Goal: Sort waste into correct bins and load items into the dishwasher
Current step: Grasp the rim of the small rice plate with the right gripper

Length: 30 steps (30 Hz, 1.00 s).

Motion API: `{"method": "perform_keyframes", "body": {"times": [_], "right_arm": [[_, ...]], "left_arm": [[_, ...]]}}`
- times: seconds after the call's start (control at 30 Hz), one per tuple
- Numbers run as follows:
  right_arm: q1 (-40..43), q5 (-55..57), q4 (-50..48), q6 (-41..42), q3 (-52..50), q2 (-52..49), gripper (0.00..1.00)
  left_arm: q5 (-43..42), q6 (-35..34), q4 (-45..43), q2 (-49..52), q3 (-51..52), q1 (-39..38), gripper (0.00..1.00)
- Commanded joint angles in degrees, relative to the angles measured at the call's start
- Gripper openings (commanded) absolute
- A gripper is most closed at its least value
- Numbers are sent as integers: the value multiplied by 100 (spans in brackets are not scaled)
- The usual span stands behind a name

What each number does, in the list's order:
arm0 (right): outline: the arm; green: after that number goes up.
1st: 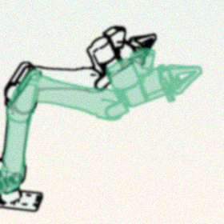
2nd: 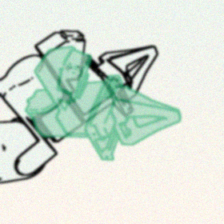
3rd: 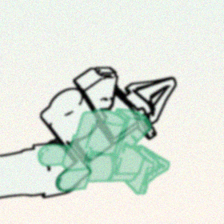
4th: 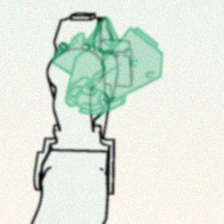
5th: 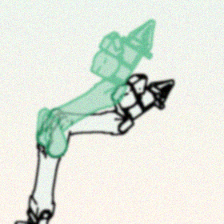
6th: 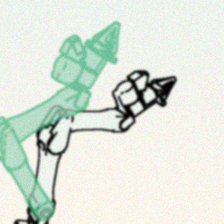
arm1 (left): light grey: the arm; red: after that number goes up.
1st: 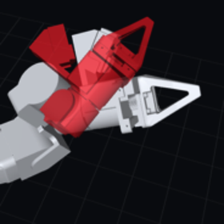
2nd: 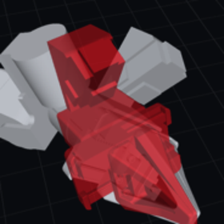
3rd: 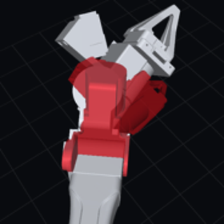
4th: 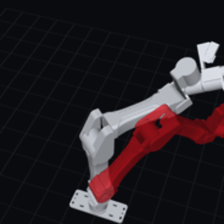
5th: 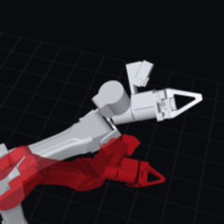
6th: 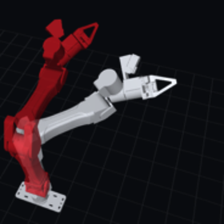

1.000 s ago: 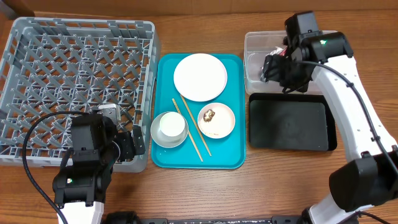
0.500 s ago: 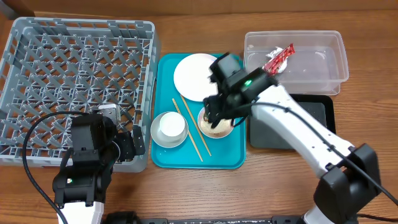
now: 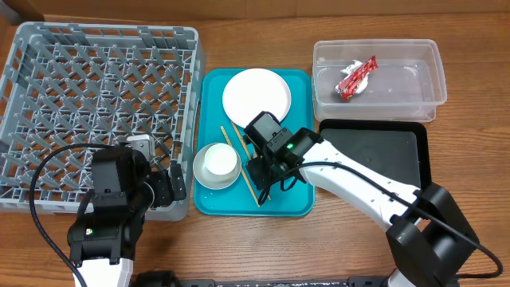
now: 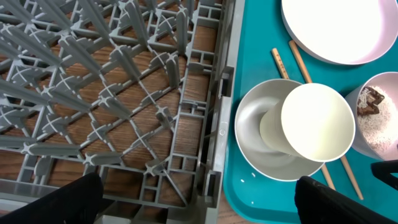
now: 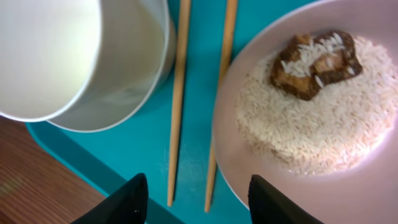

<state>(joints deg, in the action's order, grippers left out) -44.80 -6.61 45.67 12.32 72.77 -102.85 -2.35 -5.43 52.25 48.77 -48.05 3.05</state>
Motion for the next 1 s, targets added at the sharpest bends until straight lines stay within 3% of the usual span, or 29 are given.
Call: {"method": "perform_keyframes", "body": {"times": [0.0,0.53,0.77,0.97], "right_arm": [[-90,74,-94,-466,-42,-48,52],[-127,358,-192,-627,-46,-562,41],[-127,358,-190,-616,-44,-732,16],[-120,612,-151,-479,-2,-662,4]], "left_arm": [[-70,46,2,-13,-140,22,100],[-70,46,0,-13,-140,22,100],[-70,46,-2,-13,-140,22,100],[-70,24,0,-13,-140,22,100]]}}
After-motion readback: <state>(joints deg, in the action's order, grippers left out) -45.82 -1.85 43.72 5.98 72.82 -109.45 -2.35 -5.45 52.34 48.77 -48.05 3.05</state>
